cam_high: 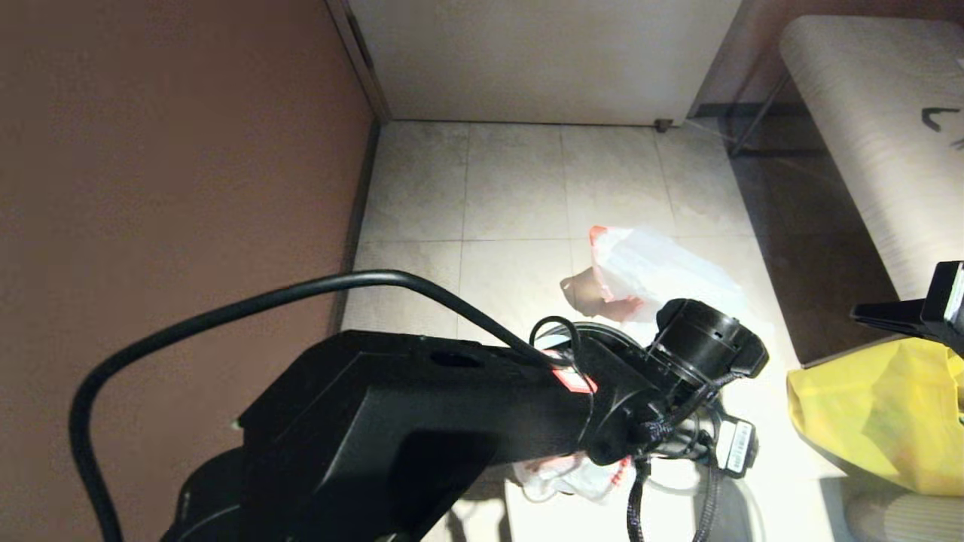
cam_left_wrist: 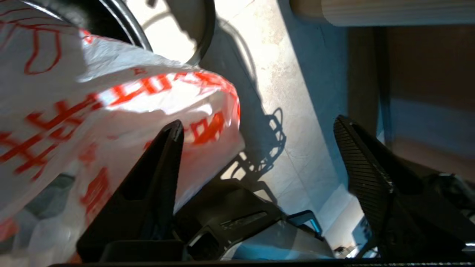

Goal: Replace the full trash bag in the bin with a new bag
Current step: Put the new garbage bag on the trash can

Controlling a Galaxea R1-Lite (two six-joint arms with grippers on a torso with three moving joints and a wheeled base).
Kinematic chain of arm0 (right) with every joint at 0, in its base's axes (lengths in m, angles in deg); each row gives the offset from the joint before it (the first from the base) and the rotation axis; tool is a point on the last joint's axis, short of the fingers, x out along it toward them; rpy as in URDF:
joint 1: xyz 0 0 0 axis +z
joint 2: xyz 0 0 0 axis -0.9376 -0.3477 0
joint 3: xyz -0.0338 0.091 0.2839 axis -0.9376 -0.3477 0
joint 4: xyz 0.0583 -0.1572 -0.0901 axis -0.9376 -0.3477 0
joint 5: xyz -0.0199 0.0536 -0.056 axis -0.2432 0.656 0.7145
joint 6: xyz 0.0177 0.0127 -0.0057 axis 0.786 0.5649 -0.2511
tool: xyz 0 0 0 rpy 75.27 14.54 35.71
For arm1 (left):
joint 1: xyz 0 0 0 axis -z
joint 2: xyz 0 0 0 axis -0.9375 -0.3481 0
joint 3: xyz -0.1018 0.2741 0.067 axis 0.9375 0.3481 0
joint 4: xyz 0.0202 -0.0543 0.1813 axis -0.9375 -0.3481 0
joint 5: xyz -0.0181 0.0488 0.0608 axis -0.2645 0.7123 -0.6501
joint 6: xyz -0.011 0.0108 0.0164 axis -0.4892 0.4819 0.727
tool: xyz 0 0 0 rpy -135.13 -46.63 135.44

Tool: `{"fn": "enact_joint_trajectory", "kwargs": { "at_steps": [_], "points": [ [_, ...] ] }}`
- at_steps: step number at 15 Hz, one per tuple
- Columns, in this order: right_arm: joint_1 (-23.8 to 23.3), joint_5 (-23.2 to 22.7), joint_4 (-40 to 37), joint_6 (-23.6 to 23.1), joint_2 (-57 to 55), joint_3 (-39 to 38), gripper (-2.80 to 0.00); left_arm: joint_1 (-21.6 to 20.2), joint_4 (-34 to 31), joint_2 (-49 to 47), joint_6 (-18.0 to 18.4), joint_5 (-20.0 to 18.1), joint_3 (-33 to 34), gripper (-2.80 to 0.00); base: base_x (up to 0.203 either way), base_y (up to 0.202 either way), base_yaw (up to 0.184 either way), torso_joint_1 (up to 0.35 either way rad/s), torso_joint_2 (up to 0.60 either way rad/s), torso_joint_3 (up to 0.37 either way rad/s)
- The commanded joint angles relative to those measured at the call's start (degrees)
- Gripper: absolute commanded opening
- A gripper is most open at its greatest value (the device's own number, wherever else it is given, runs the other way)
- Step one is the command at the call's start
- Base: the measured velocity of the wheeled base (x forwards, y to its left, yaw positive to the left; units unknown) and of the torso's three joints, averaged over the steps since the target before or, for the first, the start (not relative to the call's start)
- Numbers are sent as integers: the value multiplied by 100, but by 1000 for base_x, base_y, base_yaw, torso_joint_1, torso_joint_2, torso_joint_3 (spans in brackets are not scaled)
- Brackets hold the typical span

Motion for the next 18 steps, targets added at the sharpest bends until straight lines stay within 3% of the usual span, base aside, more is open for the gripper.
{"fn": "enact_joint_trajectory", "kwargs": {
  "at_steps": [1,3,6,9,12,13,15,17,18],
  "points": [
    [29,0,-18,10,48,-48,-280,-95,15,351,-65,0,283,0,0,0,0,0,0,0],
    [135,79,-113,2,49,-46,-280,-181,58,672,-89,-4,704,0,0,0,0,0,0,0],
    [821,687,-337,10,27,-48,-280,-325,376,1369,-198,40,1706,0,0,0,0,0,0,0],
    [1489,1350,-438,19,-189,-73,-280,-500,1069,2111,-308,391,2986,0,0,0,0,0,0,0],
    [1958,1876,-448,13,-437,-51,-280,-759,1422,3059,-674,706,4046,0,0,0,0,0,0,0],
    [2130,2022,-448,13,-508,-37,-280,-867,1464,3276,-880,789,4409,-280,0,0,0,0,0,0],
    [2532,2288,-454,18,-670,-15,-280,-1045,1493,3503,-1608,1121,4932,-280,0,0,0,0,0,0],
    [2958,2824,-450,19,-978,43,-280,-1247,1393,3557,-2416,1142,5194,-280,0,0,0,0,0,0],
    [3079,3006,-451,19,-1108,150,-280,-1373,1304,3473,-2464,1075,5340,-280,0,0,0,0,0,0]
  ]
}}
